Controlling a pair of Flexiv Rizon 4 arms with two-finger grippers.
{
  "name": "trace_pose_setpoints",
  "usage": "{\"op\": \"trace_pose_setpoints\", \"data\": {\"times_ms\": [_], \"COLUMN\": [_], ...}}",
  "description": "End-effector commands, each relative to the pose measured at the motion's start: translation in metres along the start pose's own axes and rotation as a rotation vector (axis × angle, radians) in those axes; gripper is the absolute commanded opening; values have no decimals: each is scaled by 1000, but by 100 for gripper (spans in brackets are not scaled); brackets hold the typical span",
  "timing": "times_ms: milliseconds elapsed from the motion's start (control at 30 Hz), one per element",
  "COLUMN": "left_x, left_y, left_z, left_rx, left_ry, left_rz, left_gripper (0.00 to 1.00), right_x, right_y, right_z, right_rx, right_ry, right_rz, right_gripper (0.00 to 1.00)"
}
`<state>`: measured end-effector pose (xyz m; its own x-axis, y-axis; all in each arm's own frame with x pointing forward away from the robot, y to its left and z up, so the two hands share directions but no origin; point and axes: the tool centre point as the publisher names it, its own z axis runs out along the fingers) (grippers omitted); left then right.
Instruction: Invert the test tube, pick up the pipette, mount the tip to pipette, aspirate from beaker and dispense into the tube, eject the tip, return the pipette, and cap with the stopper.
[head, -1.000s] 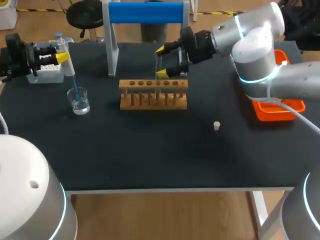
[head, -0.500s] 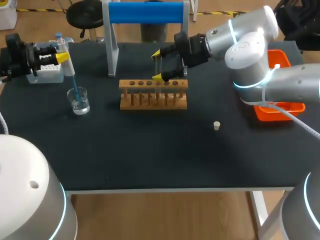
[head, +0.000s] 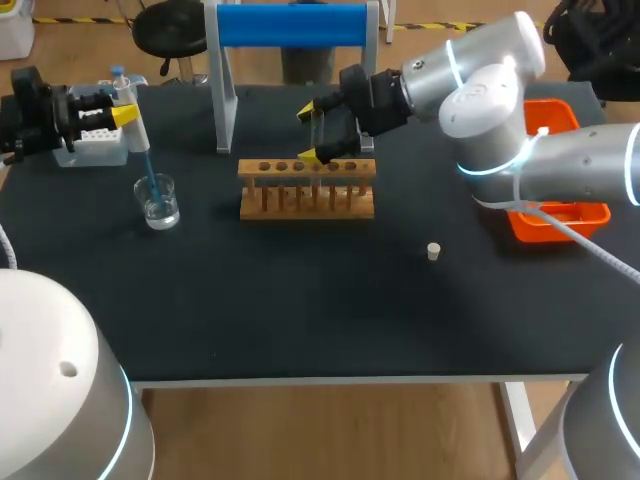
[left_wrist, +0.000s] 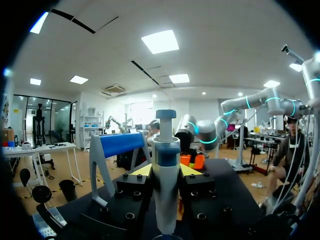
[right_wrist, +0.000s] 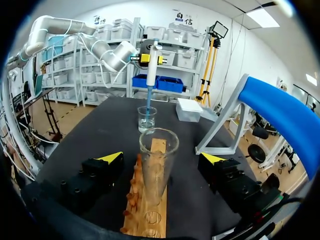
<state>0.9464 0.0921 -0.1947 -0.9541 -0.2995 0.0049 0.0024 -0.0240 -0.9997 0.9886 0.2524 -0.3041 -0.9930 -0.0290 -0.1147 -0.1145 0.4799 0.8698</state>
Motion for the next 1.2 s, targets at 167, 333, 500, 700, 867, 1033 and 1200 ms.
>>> {"op": "trace_pose_setpoints", "data": {"times_ms": [167,333,500,700,867,1033,1200], "left_x": [0,0,0,0,0,0,0], "left_y": [-1,-1,-1,-1,-1,-1,-1], "left_z": [0,0,0,0,0,0,0], "left_rx": [-1,-1,-1,-1,-1,-1,-1], "left_ry": [1,1,1,1,1,1,1], "left_rz": [-1,-1,-1,-1,-1,-1,-1], "left_gripper": [0,0,0,0,0,0,0], "right_x": [-1,0,2,5,6,8,8], "right_y": [-1,-1,-1,0,1,2,2], "right_z": [4,4,3,2,3,3,3], "right_rx": [3,5,6,6,8,19,19], "right_ry": [9,8,8,11,10,4,4], "right_rz": [-3,-3,-4,-6,-10,-19,-19], "right_gripper": [100,100,100,100,100,100,100]}}
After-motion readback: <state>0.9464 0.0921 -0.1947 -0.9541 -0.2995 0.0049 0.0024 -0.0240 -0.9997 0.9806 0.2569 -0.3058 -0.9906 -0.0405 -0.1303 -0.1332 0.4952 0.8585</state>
